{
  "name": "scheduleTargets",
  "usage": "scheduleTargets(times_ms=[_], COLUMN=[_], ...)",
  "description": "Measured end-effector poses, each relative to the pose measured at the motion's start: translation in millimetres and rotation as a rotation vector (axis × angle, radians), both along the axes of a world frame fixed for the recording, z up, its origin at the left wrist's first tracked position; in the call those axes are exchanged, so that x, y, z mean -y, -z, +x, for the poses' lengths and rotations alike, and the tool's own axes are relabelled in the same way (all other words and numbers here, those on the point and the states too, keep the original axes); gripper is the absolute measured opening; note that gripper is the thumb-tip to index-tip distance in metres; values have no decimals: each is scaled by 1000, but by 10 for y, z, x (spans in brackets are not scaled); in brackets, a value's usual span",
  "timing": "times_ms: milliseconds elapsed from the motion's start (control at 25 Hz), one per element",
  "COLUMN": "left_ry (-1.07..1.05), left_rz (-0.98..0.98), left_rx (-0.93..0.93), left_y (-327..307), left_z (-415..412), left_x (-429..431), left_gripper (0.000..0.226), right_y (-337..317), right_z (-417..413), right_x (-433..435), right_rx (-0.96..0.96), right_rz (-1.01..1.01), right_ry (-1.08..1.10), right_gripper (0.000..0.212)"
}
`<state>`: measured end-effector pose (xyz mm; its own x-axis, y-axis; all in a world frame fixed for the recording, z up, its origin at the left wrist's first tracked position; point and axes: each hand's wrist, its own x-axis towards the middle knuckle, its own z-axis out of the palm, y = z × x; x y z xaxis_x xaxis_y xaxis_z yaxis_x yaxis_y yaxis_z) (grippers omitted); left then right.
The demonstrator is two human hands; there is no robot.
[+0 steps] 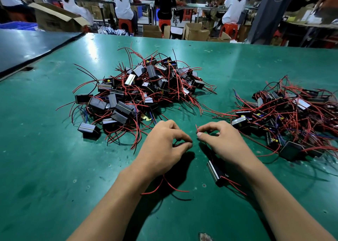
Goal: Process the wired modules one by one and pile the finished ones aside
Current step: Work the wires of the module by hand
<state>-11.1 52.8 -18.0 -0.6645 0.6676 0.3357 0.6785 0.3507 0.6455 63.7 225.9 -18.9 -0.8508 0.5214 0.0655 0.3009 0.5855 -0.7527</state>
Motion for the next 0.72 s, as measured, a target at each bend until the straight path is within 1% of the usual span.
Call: scheduleTargets(times_ms=[80,160,240,320,400,560,720], left_ry=[-37,-92,-134,-151,-173,-221,-197], left_rz=[84,189,231,250,276,319,319], left_rx=[25,104,173,210,228,270,332], left_y=[-2,-7,-1,12,21,18,12], left_z=[-2,8,9,-1,-12,-20,-31], left_x=[1,-5,-14,-23,-28,-30,-21], left_gripper=[3,2,3,2,4,7,5], right_y=[9,4,-9,-8,-4,5,27], right_z=[-5,7,26,39,40,48,48], right_x=[-3,-16,-20,-5,14,14,45], right_rx=[-86,-143,-144,-104,-97,-148,-128], right_rz=[-82,-153,-284,-366,-391,-393,-434], right_ry=[-3,-23,-118,-213,-264,-279,-302], right_gripper=[3,6,8,10,10,9,8])
